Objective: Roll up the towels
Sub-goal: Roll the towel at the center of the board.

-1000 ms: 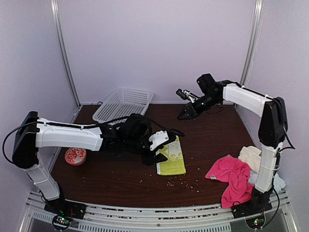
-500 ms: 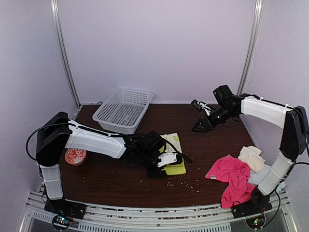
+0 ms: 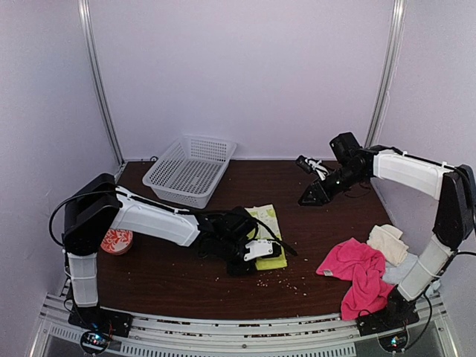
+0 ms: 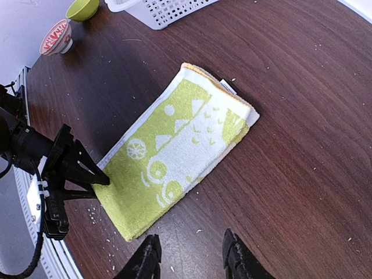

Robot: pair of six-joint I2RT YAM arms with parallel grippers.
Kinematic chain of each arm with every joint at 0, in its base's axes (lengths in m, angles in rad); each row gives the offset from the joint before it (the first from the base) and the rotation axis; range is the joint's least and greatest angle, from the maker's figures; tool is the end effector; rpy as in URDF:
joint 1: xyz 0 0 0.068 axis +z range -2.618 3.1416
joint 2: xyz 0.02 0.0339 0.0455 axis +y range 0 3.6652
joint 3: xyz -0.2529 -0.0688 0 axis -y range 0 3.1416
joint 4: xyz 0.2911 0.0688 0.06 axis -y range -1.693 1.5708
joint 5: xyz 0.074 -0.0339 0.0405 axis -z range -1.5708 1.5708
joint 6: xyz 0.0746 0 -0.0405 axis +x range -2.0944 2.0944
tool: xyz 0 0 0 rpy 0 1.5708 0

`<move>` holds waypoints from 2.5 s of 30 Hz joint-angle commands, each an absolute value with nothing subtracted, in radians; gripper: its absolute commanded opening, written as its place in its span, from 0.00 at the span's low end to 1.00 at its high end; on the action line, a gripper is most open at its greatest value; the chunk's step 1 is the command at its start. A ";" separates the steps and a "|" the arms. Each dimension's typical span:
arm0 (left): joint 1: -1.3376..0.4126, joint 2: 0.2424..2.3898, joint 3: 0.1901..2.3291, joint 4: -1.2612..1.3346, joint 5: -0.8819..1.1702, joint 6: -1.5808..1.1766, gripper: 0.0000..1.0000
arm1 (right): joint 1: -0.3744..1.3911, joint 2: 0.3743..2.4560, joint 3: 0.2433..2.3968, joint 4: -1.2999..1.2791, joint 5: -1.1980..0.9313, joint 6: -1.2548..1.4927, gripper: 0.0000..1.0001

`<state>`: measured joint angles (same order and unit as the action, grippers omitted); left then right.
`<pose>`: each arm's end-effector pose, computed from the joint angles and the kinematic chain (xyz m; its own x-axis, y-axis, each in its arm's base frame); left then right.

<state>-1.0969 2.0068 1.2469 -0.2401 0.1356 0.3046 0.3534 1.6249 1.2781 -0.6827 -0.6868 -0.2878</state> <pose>0.2005 -0.4131 0.0612 -0.0919 0.8304 -0.5495 0.9880 0.1448 0.0535 0.3549 0.1813 0.2107 -0.6080 -0.4582 -0.6483 -0.7788 0.5030 0.3748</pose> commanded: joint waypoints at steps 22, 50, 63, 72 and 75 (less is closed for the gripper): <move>-1.003 2.142 1.388 -0.281 0.609 0.061 0.00 | 0.368 1.301 1.037 -0.875 -0.611 -0.696 0.34; -0.905 2.305 1.463 -0.279 0.851 -0.121 0.00 | 0.859 1.574 0.858 -0.309 -0.293 -0.729 0.40; -0.896 2.288 1.444 -0.287 0.850 -0.111 0.00 | 0.878 1.510 0.906 -0.444 -0.201 -0.748 0.36; -0.892 2.283 1.434 -0.283 0.843 -0.110 0.00 | 0.878 1.539 0.860 -0.409 -0.208 -0.762 0.39; -0.892 2.282 1.434 -0.281 0.846 -0.111 0.00 | 0.878 1.560 0.874 -0.398 -0.247 -0.736 0.41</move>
